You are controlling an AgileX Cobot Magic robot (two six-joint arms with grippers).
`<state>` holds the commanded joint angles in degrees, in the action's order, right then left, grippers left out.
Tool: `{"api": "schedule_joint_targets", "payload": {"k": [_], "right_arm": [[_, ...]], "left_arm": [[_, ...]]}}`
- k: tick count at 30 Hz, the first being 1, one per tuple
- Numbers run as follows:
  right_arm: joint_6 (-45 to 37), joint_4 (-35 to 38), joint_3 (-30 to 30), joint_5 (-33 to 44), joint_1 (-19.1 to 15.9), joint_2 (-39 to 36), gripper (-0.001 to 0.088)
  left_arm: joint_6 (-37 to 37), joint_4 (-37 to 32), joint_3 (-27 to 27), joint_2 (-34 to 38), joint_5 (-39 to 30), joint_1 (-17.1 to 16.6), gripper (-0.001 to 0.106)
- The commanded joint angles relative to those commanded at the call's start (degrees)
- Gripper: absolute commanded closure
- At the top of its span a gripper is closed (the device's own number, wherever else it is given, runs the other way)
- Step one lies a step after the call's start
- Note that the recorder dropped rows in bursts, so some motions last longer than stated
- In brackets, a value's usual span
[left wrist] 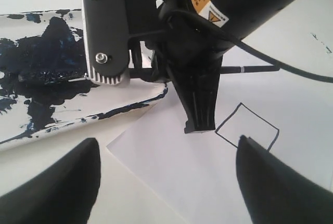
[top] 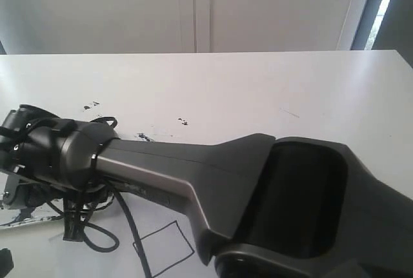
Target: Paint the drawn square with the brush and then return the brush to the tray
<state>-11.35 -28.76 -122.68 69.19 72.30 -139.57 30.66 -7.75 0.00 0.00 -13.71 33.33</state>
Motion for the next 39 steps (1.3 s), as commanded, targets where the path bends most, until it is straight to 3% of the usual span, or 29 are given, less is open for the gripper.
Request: {"api": "schedule_joint_targets", "payload": {"k": [13,23,30,39], "right_arm": [[4.25,-8.68,0.00,0.78,-2.62,0.00,0.0868],[4.12,-8.42,0.00,0.78,-1.36,4.16,0.0868],[4.12,-4.28,0.55,0.78,0.54,9.43,0.0868],[7.97,-4.75,14.19,0.78,3.71,17.56,0.0868]], "left_arm": [[0.00,0.00,0.00,0.00,0.00,0.00,0.030],[0.00,0.00,0.00,0.00,0.00,0.00,0.030],[0.00,0.00,0.00,0.00,0.00,0.00,0.030],[0.00,0.00,0.00,0.00,0.00,0.00,0.030]]}}
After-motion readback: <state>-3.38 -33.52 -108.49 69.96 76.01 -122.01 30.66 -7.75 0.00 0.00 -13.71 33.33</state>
